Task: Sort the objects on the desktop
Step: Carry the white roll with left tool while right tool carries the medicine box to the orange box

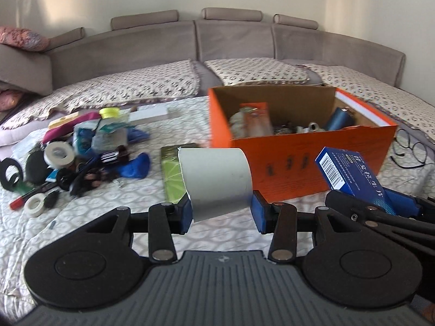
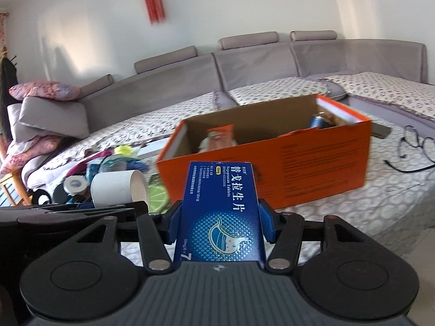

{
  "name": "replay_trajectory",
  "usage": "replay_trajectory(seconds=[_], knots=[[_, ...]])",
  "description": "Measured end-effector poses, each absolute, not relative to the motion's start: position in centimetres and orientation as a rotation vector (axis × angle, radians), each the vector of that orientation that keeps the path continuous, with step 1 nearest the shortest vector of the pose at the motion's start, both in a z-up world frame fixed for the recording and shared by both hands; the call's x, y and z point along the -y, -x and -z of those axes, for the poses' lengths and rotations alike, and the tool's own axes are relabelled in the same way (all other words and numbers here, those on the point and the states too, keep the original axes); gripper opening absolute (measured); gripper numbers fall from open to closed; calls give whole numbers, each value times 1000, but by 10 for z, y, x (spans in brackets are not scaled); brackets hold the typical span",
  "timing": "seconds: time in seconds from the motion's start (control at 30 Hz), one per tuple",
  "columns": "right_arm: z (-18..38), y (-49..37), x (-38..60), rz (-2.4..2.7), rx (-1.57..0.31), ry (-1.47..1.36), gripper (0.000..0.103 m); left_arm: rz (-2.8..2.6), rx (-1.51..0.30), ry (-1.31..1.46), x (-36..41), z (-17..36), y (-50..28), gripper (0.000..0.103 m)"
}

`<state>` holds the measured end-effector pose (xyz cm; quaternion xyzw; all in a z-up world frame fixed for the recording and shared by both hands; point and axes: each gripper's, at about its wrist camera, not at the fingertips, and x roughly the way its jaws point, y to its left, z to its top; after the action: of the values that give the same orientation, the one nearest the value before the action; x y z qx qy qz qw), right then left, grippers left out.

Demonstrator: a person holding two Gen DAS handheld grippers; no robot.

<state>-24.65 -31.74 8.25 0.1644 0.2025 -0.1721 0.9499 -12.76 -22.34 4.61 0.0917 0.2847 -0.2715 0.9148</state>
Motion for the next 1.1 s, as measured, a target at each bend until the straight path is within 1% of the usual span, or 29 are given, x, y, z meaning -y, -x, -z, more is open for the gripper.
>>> replay_trajectory(seconds=[0.27, 0.53, 0.8, 1.1], knots=[[-87, 260, 347, 411, -384, -356, 55, 603, -555, -198, 253, -57, 135, 43], [-98, 260, 374, 438, -362, -364, 55, 623, -530, -196, 275, -67, 123, 43], [-124, 239, 399, 433, -320, -334, 55, 634, -516, -177, 293, -78, 101, 43], [-131, 203, 435, 447, -298, -337, 55, 655, -518, -166, 315, -80, 72, 43]])
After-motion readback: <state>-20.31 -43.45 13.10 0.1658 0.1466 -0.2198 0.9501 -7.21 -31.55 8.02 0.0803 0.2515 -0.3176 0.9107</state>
